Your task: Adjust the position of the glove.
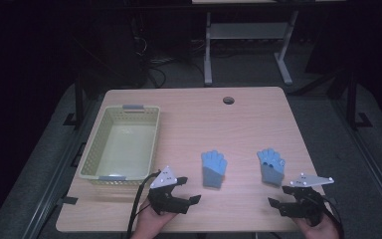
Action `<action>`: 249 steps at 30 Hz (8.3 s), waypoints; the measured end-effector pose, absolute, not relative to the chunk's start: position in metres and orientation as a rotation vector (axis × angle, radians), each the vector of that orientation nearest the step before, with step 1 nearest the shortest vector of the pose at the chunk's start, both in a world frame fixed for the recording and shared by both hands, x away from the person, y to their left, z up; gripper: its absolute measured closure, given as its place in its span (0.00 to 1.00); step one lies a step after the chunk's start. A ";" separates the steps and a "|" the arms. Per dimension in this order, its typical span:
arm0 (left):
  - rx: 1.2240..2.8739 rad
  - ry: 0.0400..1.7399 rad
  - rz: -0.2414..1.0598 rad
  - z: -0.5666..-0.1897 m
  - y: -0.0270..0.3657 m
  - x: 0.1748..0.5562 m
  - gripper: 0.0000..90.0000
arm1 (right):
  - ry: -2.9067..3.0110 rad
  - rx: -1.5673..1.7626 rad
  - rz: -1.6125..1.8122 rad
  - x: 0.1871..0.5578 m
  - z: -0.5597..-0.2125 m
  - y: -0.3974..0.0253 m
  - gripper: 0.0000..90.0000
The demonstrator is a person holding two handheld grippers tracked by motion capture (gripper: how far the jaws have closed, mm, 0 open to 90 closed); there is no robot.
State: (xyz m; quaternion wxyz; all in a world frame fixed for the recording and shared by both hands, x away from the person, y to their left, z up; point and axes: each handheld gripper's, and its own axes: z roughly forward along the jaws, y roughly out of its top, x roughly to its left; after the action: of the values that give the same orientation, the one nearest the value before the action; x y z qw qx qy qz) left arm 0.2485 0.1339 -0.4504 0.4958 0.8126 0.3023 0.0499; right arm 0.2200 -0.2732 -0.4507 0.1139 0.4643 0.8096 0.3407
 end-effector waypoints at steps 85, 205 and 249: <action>1.911 0.736 0.158 -0.442 0.146 0.246 0.24 | 2.522 1.582 0.612 0.350 -0.430 -0.260 0.59; 1.873 0.770 0.192 -0.439 0.154 0.246 0.25 | 2.639 1.317 0.831 0.343 -0.401 -0.098 0.90; 1.883 0.763 0.168 -0.442 0.151 0.245 0.25 | 2.664 1.312 0.776 0.349 -0.438 -0.081 0.87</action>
State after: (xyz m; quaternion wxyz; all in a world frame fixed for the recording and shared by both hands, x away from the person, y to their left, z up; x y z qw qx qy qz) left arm 0.2454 0.1508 -0.4425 0.5239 0.7867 0.3189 0.0700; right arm 0.3485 -0.0810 -0.4379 0.0363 0.4272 0.8674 0.2527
